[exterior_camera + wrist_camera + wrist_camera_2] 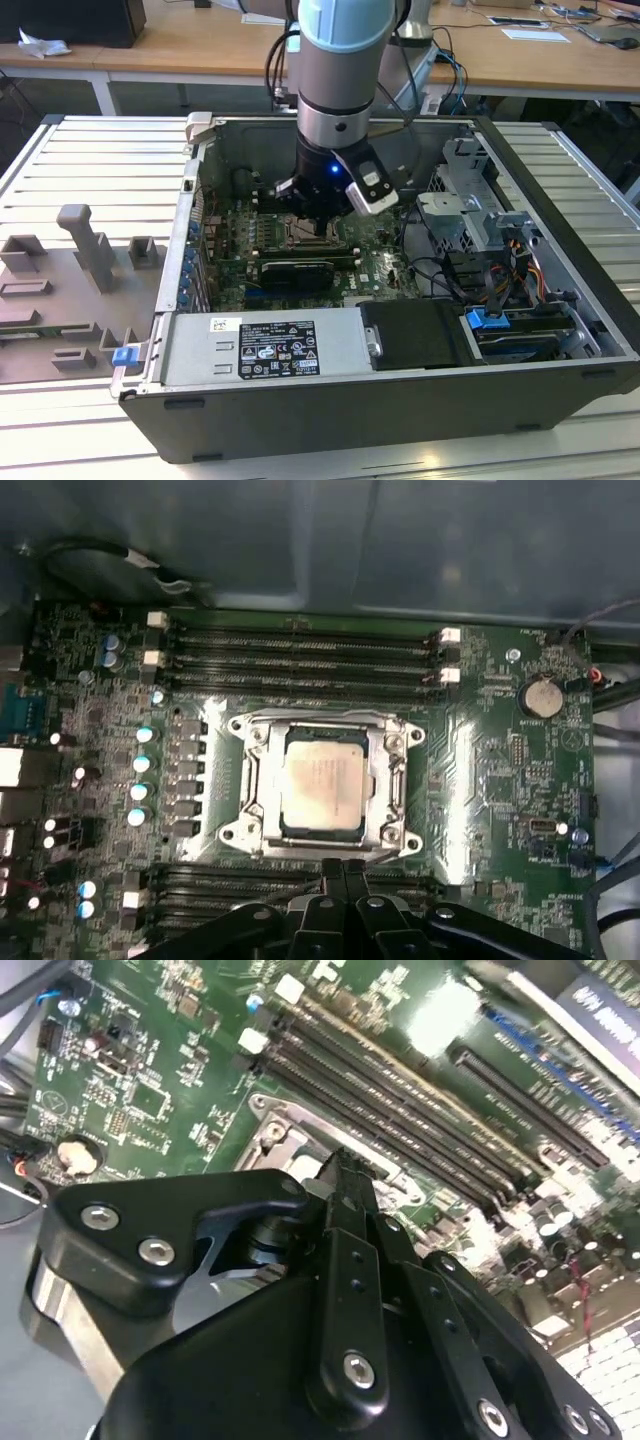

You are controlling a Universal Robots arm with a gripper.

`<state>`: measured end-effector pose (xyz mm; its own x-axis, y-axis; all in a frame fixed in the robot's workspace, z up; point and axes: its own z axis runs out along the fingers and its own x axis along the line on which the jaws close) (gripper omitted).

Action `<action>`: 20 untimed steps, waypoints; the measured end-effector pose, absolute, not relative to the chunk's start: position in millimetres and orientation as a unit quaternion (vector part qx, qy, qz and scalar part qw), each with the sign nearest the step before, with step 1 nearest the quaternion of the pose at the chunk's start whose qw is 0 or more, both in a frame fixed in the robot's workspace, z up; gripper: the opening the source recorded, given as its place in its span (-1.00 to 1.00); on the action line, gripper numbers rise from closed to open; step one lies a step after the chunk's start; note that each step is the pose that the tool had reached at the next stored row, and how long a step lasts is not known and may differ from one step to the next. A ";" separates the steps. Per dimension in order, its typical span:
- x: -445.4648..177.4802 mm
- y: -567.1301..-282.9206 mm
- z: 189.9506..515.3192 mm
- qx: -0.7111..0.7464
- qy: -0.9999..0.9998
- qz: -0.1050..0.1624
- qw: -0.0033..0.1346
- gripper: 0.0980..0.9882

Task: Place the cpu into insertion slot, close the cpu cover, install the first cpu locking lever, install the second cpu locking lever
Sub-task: 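Install the second cpu locking lever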

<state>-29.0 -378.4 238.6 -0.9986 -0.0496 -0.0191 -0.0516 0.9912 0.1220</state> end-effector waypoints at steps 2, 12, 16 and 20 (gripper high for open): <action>-34.1 -380.1 238.4 -0.025 0.998 0.062 0.008 -0.98; -54.3 -381.2 226.5 -0.033 0.997 0.071 0.008 -0.98; -56.6 -381.2 216.8 -0.036 0.997 0.072 0.008 -0.98; -62.3 -384.2 210.6 -0.038 0.996 0.081 0.008 -0.98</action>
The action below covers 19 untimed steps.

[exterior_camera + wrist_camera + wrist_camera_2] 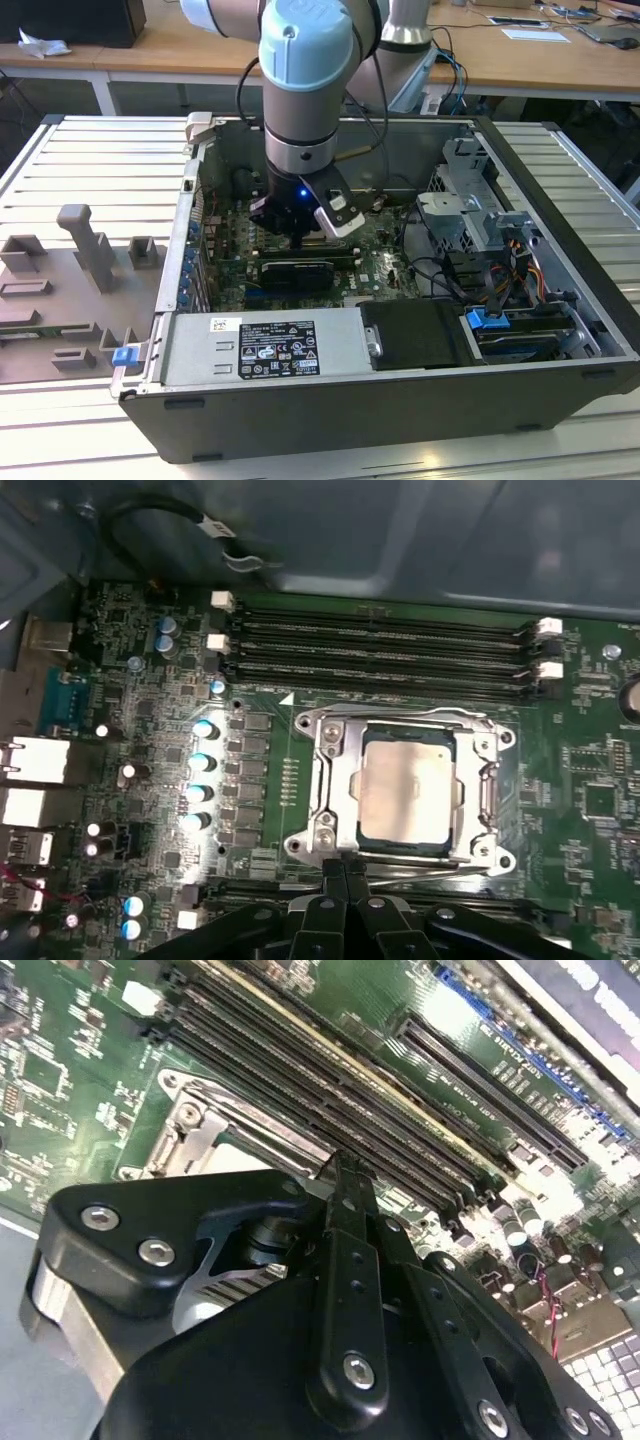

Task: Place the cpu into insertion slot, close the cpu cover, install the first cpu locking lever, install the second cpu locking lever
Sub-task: 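Install the second cpu locking lever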

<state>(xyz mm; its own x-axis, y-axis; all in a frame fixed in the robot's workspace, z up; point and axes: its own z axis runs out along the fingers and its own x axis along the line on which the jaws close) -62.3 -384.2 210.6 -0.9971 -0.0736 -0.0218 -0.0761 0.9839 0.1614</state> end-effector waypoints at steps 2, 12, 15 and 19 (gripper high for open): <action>-63.4 -387.0 209.9 -0.038 0.995 0.087 0.008 -0.98; -72.6 -400.6 206.7 -0.037 0.990 0.139 0.010 -0.98; -74.5 -400.8 200.9 -0.037 0.988 0.147 0.010 -0.98; -78.2 -400.8 193.6 -0.037 0.986 0.162 0.011 -0.98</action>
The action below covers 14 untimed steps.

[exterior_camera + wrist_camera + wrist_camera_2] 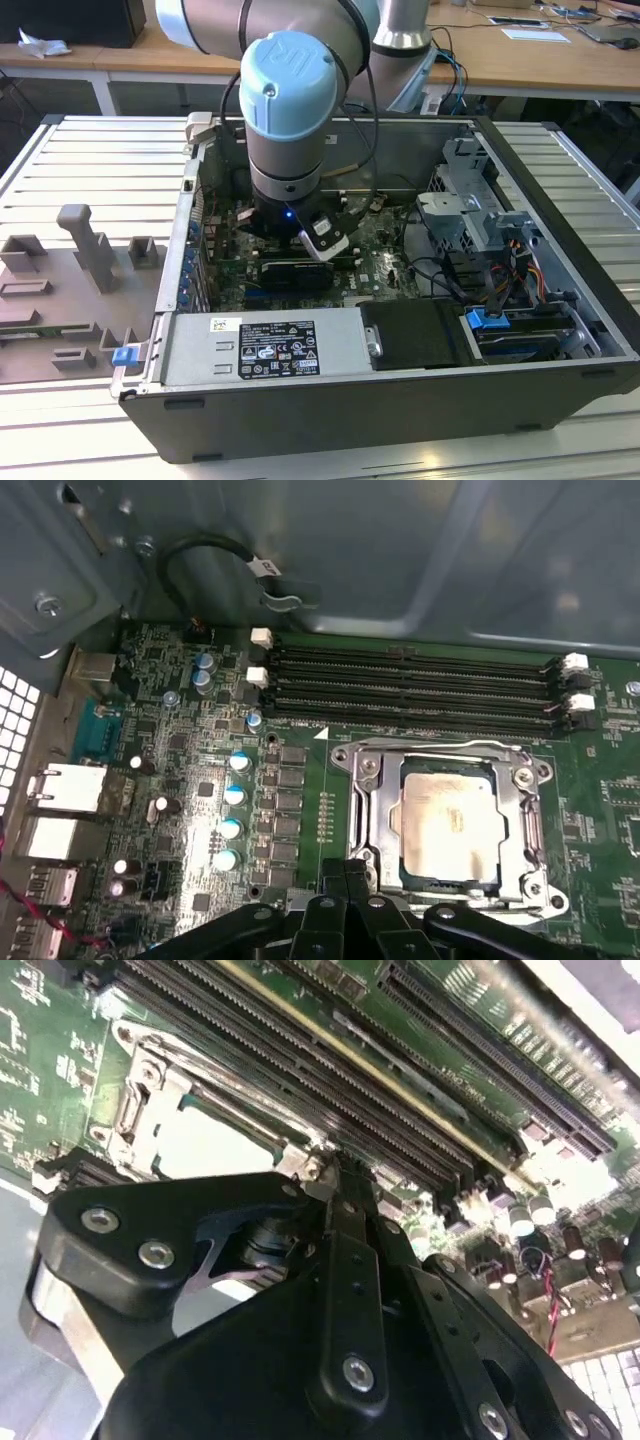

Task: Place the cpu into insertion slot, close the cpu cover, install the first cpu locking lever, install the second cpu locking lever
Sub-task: 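Install the second cpu locking lever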

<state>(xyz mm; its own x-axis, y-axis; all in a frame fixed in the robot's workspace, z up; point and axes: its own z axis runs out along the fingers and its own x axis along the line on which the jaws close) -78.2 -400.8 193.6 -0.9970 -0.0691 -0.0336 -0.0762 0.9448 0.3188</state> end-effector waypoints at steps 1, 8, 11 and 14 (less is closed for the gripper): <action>-78.4 -400.8 193.6 -0.037 0.986 0.162 0.011 -0.98; -78.6 -400.8 203.4 -0.037 0.986 0.163 0.011 -0.98; -78.6 -400.8 207.1 -0.037 0.986 0.163 0.011 -0.98; -78.6 -400.8 212.9 -0.037 0.986 0.163 0.011 -0.98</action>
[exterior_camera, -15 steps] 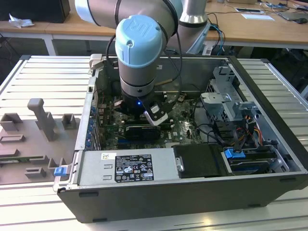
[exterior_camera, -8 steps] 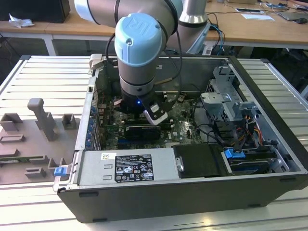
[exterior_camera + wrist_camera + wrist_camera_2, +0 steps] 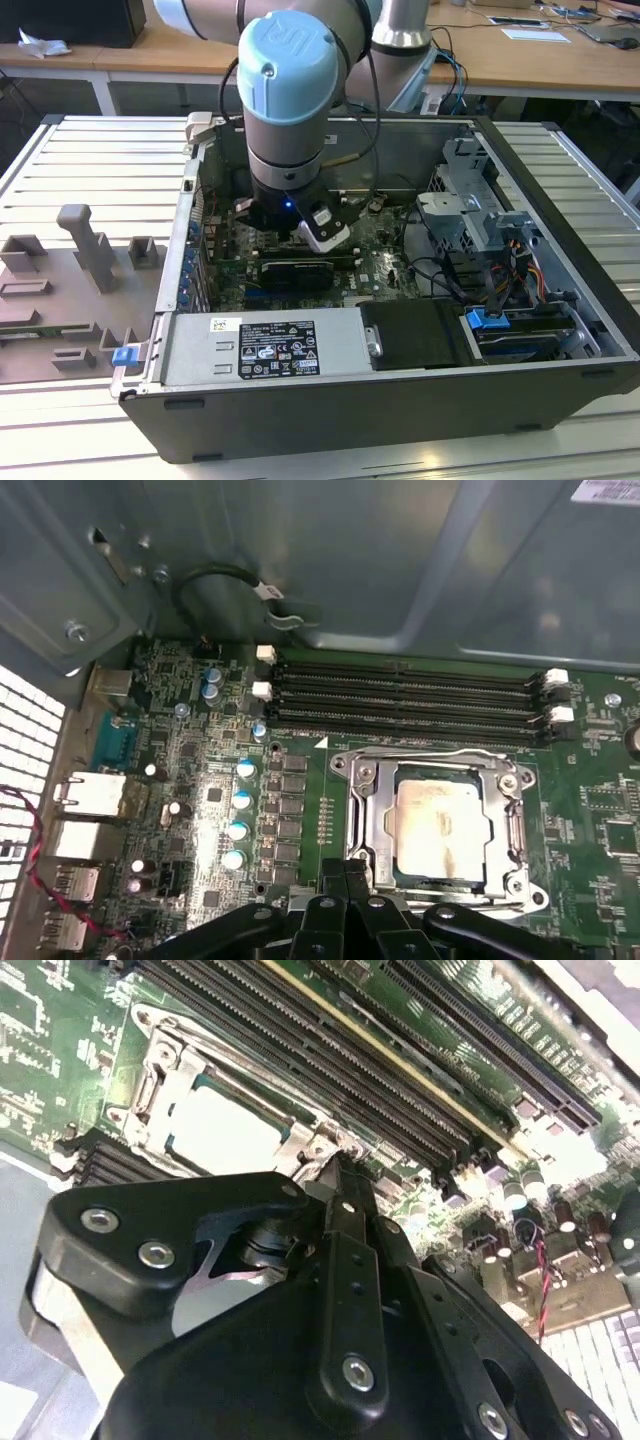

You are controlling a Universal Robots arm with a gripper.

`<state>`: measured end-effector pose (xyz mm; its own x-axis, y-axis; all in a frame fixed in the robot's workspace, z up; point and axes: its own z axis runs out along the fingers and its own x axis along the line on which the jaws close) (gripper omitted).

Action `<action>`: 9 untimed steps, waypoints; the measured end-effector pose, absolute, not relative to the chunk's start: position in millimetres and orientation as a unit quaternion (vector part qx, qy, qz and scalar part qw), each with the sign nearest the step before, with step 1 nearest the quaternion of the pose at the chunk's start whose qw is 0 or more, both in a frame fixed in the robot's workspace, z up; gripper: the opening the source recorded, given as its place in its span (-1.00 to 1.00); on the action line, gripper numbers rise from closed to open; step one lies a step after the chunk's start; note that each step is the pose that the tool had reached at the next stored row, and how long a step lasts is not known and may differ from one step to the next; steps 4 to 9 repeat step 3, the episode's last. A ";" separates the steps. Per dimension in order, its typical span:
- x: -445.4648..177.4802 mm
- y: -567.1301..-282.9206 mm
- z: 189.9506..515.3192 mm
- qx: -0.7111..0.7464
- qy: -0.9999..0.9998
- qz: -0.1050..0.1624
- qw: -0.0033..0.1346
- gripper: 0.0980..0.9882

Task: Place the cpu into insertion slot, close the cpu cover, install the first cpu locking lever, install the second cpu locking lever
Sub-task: 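Install the second cpu locking lever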

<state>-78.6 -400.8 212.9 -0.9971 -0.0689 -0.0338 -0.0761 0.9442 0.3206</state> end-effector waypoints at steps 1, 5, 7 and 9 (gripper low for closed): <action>-78.6 -400.8 215.0 -0.037 0.986 0.163 0.011 -0.98; -78.5 -400.8 218.7 -0.037 0.986 0.163 0.011 -0.98; -78.5 -400.8 218.7 -0.037 0.986 0.163 0.011 -0.98; -78.5 -400.8 218.7 -0.037 0.986 0.163 0.011 -0.98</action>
